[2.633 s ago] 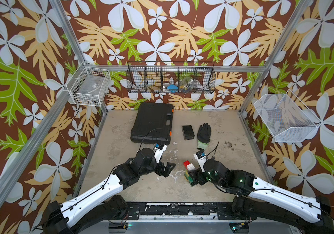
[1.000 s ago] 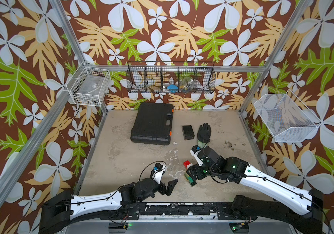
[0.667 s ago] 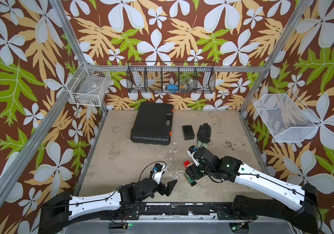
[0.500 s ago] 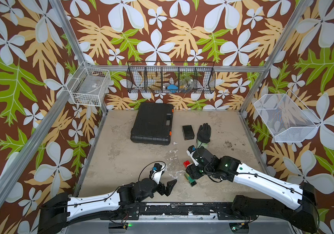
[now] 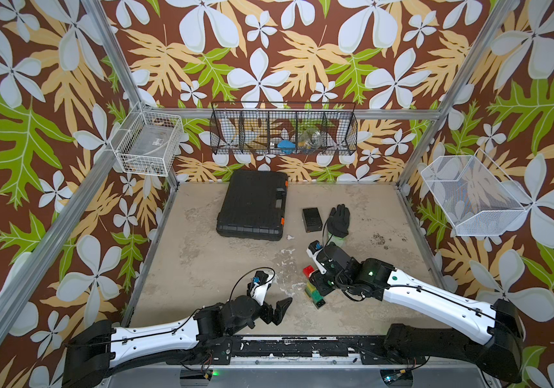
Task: Assemble a giraffe with lego
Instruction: Assemble the lego brick with the lego brick.
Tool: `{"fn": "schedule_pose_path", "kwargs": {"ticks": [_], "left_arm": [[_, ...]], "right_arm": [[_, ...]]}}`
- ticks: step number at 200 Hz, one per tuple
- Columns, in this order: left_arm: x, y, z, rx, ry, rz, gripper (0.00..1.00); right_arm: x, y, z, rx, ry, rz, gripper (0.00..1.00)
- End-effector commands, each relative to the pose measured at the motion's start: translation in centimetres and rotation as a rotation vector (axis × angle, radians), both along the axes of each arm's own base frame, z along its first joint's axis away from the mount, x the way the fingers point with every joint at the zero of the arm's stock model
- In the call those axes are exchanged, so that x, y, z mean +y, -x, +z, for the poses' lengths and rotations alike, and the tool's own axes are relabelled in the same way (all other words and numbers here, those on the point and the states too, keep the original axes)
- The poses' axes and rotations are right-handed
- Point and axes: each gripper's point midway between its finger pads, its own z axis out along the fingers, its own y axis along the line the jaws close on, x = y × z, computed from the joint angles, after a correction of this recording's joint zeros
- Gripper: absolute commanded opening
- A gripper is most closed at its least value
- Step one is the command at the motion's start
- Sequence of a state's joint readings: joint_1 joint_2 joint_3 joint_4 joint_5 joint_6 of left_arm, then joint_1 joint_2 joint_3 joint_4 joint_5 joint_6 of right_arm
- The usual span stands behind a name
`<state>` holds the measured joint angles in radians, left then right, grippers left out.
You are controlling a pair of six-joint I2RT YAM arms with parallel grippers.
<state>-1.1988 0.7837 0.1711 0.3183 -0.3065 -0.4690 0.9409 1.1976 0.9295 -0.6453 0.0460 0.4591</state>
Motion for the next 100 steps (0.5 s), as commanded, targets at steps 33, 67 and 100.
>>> {"fn": "schedule_pose_path", "kwargs": {"ticks": [33,67,100], "left_arm": [[0.3,-0.3,0.0,-0.004,0.004,0.025,1.00],[0.6,-0.5,-0.3,-0.003,0.006,0.040,1.00],[0.8,-0.5,-0.4,-0.003,0.005,0.044,1.00]], "right_arm": [[-1.2,0.8,-1.9,0.020,0.097,0.029,0.17],[-1.4,2.2,-3.6,0.037,0.189,0.070,0.16],[-2.2,3.4,-5.3,0.073,0.237,0.063,0.16]]}}
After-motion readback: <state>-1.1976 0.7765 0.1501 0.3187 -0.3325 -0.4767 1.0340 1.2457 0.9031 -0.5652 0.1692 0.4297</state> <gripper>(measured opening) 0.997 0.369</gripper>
